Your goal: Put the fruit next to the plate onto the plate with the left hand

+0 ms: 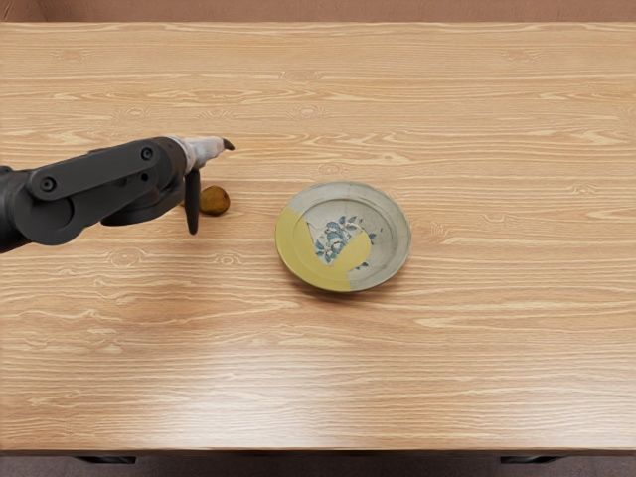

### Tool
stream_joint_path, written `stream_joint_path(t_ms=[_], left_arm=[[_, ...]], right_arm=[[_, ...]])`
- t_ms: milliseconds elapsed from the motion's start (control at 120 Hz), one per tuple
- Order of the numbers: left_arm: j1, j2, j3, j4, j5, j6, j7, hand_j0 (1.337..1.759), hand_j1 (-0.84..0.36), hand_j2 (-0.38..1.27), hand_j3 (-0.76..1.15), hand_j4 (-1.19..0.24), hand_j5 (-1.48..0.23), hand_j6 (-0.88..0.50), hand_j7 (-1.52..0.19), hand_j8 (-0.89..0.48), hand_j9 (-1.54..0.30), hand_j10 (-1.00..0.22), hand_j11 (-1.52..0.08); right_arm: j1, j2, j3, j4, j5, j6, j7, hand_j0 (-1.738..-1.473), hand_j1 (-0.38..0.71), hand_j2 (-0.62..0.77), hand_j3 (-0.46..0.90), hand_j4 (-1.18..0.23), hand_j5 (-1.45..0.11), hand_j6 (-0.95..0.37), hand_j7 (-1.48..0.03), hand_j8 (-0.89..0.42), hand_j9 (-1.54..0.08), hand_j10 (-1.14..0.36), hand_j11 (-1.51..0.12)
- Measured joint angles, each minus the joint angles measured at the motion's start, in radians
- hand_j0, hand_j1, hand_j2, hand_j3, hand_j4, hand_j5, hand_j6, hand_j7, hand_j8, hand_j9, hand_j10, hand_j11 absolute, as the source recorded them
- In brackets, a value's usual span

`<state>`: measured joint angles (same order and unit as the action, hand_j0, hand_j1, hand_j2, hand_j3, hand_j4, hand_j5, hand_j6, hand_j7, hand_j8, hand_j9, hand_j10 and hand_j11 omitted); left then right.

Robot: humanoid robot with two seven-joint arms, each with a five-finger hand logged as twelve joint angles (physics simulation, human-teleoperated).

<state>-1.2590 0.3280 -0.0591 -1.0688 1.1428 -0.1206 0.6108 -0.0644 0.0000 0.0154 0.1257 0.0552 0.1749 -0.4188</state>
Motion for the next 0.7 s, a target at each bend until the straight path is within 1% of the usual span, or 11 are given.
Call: stream_joint_path(t_ms=[183, 375, 567, 700], left_arm=[[0.001, -0.021, 0.023, 0.006, 0.005, 0.014, 0.000, 1.658, 0.17, 0.03, 0.00, -0.15, -0.19, -0.15, -0.19, -0.15, -0.19, -0.15, -0.19], [0.027, -0.026, 0.053, 0.019, 0.039, 0.107, 0.000, 1.658, 0.13, 0.04, 0.00, -0.18, -0.24, -0.19, -0.24, -0.19, -0.24, -0.18, -0.24], [0.027, -0.028, 0.063, 0.026, 0.050, 0.133, 0.000, 1.658, 0.08, 0.05, 0.00, -0.23, -0.29, -0.23, -0.29, -0.23, -0.29, -0.23, -0.29], [0.038, -0.072, 0.065, 0.039, 0.051, 0.136, 0.000, 1.658, 0.06, 0.05, 0.00, -0.24, -0.31, -0.24, -0.31, -0.24, -0.31, -0.24, -0.31]], right_arm=[[0.000, 0.000, 0.000, 0.000, 0.000, 0.000, 0.000, -1.658, -0.35, 0.00, 0.00, 0.00, 0.00, 0.00, 0.00, 0.00, 0.00, 0.00, 0.00], [0.000, 0.000, 0.000, 0.000, 0.000, 0.000, 0.000, -1.658, -0.35, 0.00, 0.00, 0.00, 0.00, 0.00, 0.00, 0.00, 0.00, 0.00, 0.00], [0.000, 0.000, 0.000, 0.000, 0.000, 0.000, 0.000, -1.658, -0.35, 0.00, 0.00, 0.00, 0.00, 0.00, 0.00, 0.00, 0.00, 0.00, 0.00], [0.000, 0.000, 0.000, 0.000, 0.000, 0.000, 0.000, -1.658, -0.35, 0.00, 0.00, 0.00, 0.00, 0.00, 0.00, 0.00, 0.00, 0.00, 0.00]])
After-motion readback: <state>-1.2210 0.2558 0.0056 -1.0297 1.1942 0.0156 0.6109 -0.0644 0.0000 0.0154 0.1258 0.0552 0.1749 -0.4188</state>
